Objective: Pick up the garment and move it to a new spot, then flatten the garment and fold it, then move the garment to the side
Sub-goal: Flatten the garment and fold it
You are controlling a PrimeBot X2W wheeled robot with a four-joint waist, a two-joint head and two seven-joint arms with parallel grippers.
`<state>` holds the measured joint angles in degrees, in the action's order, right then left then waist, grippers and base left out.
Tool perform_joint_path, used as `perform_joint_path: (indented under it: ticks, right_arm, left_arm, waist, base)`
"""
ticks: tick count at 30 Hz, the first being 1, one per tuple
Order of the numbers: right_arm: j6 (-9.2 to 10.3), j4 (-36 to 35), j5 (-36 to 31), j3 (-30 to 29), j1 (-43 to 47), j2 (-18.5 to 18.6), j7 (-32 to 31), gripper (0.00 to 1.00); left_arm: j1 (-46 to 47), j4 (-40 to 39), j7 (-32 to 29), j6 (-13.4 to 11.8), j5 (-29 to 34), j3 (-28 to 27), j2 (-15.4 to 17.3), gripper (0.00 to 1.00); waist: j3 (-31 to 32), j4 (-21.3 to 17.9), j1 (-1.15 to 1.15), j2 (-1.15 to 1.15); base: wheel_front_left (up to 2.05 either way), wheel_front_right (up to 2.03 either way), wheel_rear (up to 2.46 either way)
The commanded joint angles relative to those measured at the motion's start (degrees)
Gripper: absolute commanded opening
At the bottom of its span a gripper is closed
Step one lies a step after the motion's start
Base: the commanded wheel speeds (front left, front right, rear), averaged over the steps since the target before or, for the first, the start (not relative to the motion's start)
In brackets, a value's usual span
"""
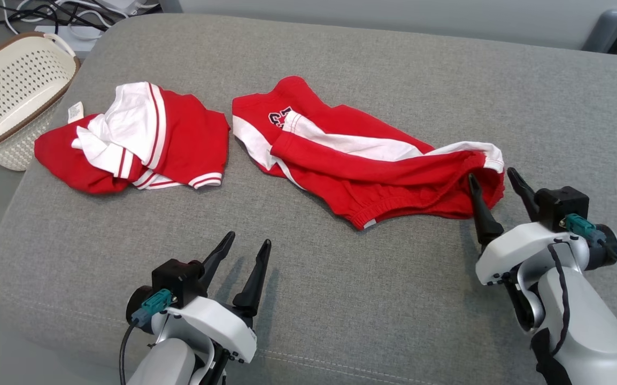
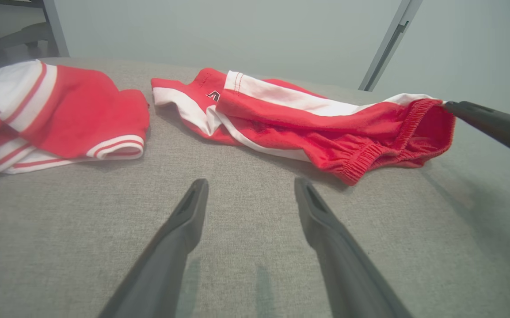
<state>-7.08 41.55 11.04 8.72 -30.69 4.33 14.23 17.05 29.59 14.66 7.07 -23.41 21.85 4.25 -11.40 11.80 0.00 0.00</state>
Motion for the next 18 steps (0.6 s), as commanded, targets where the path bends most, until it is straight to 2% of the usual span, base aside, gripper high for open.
perform_joint_path:
  ticks: [1, 6, 11, 13, 15, 16, 17, 18]
  right_arm:
    - [-0.41, 0.17, -4.59, -1.22, -2.41, -0.30, 0.75, 1.00]
    - [-0.41, 2.57, -11.44, -7.62, -3.03, -0.94, 0.76, 1.00]
    - [-0.41, 5.39, -12.85, -8.68, -3.99, -1.35, 0.56, 1.00]
    - [-0.41, 6.95, -11.46, -8.19, -4.82, -1.41, 0.57, 0.88]
    - [-0.41, 8.35, -8.89, -6.76, -5.60, -1.43, 0.60, 0.84]
    - [-0.41, 9.10, -8.09, -6.10, -5.89, -1.43, 0.61, 0.79]
    - [-0.41, 9.96, -7.01, -5.61, -6.09, -1.43, 0.61, 0.59]
    - [-0.41, 10.85, -6.06, -5.17, -6.24, -1.44, 0.59, 0.48]
  left_arm:
    - [2.18, -1.22, 0.34, 0.42, -0.41, -1.76, 0.67, 1.00]
    - [2.13, -1.59, 0.34, 0.42, -0.99, -1.55, 0.55, 1.00]
    - [2.21, -1.73, 0.34, 0.42, -1.49, -1.06, 0.59, 1.00]
    - [2.46, -1.71, 0.34, 0.42, -1.76, -0.61, 0.61, 1.00]
    - [2.80, -1.72, 0.34, 0.42, -2.00, -0.21, 0.74, 1.00]
    - [2.91, -1.72, 0.34, 0.42, -2.12, -0.06, 0.83, 1.00]
    - [2.98, -1.71, 0.34, 0.42, -2.24, 0.08, 0.93, 1.00]
    - [3.03, -1.69, 0.34, 0.42, -2.36, 0.19, 1.02, 1.00]
  waist:
    - [-0.61, 0.74, 0.00, 0.00]
    - [-0.84, 0.98, 0.00, 0.00]
    - [-1.20, 0.85, 0.00, 0.00]
    - [-1.39, 1.00, 0.00, 0.00]
    - [-1.52, 1.22, 0.00, 0.00]
    - [-1.52, 1.34, 0.00, 0.00]
    - [-1.51, 1.47, 0.00, 0.00]
    - [-1.47, 1.61, 0.00, 0.00]
  base:
    - [0.00, 0.00, 0.00]
    - [0.00, 0.00, 0.00]
    - [0.00, 0.00, 0.00]
    - [0.00, 0.00, 0.00]
    - [0.00, 0.00, 0.00]
    - [0.00, 0.00, 0.00]
    - [0.00, 0.00, 0.00]
    - [0.00, 0.00, 0.00]
